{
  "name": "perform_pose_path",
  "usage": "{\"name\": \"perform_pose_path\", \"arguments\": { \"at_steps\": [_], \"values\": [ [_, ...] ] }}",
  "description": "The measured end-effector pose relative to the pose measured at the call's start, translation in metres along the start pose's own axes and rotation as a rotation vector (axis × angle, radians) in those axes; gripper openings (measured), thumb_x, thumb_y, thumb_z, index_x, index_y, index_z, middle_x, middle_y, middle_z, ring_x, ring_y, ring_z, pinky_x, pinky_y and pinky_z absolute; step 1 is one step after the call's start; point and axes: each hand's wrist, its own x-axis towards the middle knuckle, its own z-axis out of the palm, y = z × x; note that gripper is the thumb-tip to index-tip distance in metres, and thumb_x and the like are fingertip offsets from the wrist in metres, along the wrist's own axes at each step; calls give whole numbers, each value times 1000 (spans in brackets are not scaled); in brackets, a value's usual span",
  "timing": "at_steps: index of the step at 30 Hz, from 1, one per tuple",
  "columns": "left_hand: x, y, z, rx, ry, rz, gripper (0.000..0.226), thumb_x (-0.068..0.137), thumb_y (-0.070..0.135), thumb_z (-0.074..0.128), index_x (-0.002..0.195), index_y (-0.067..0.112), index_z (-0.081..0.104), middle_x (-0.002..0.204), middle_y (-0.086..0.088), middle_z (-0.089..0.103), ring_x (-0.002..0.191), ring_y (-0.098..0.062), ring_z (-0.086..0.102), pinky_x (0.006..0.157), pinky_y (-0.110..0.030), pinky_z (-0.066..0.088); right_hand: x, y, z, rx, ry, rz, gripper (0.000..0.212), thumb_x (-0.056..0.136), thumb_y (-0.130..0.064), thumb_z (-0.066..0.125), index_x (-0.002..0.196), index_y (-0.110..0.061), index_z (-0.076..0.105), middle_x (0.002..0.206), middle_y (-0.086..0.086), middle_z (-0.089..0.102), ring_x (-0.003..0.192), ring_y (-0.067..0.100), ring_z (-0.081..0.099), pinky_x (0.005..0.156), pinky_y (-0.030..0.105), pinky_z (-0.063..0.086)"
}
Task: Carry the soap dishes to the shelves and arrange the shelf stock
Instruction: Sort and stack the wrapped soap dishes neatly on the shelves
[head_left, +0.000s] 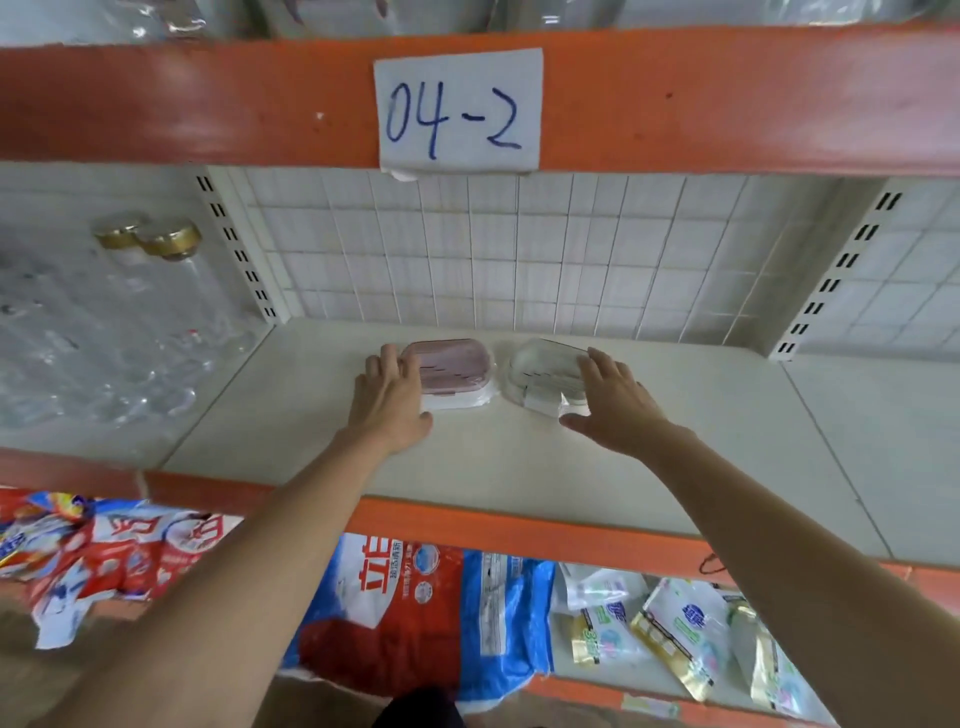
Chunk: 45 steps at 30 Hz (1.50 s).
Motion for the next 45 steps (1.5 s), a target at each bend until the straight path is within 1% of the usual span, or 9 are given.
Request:
{"name": "perform_pose_path", "arguments": {
  "at_steps": [3,6,12,18,24,31,37,40,45],
  "values": [
    [-30,8,-23,1,-163,73,41,90,27,57,125,8,48,138,-10,35,124,-30,39,95,-41,44,-27,-15,-16,-27,-66,-76,57,89,-36,61,135,-9,38,138,9,40,125,27,38,98,38,40],
    [-60,19,-55,23,-257,120,33,92,26,54,119,8,53,128,-9,50,113,-28,52,89,-38,47,-55,-27,-40,-18,-183,-112,45,92,-33,57,128,-10,44,128,8,52,119,25,48,93,35,41],
    [-116,43,-126,95,-316,162,33,92,31,54,118,11,52,120,-7,53,105,-25,55,78,-33,42,-106,-44,-100,-127,-313,-232,45,93,-35,55,128,-9,45,122,9,53,115,25,50,91,36,45],
    [-161,52,-187,56,-435,161,39,92,40,54,121,15,51,123,-6,51,112,-25,52,90,-35,43,-164,-57,-151,-59,-388,-267,57,91,-37,58,138,-11,39,129,7,50,119,23,48,97,34,42],
    [-215,60,-251,-1,-370,225,38,91,40,57,121,17,53,123,-4,53,110,-23,53,85,-31,42,-227,-79,-210,25,-356,-240,59,88,-40,63,137,-14,41,129,5,52,117,21,51,97,32,41],
    [-249,66,-340,-87,-178,271,23,90,39,57,105,22,57,103,5,53,101,-21,54,80,-29,42,-277,-96,-293,63,-207,-206,56,85,-40,67,131,-15,47,125,2,55,111,19,54,94,29,43],
    [-240,74,-395,-255,-30,228,25,85,38,64,102,21,60,107,0,61,99,-20,58,89,-35,48,-280,-99,-351,21,-41,-211,48,89,-31,63,130,-12,47,124,6,55,109,20,54,93,32,44],
    [-231,78,-414,-360,33,235,20,86,35,66,96,19,61,98,1,62,96,-19,60,87,-34,49,-268,-98,-372,-20,17,-208,48,89,-29,63,131,-13,47,125,5,55,110,21,55,92,32,44],
    [-203,79,-439,-272,87,247,23,87,33,66,91,11,65,86,-6,62,83,-21,58,77,-31,46,-235,-90,-402,-82,81,-229,50,89,-30,62,133,-12,45,126,6,54,113,22,53,93,34,45]
  ]
}}
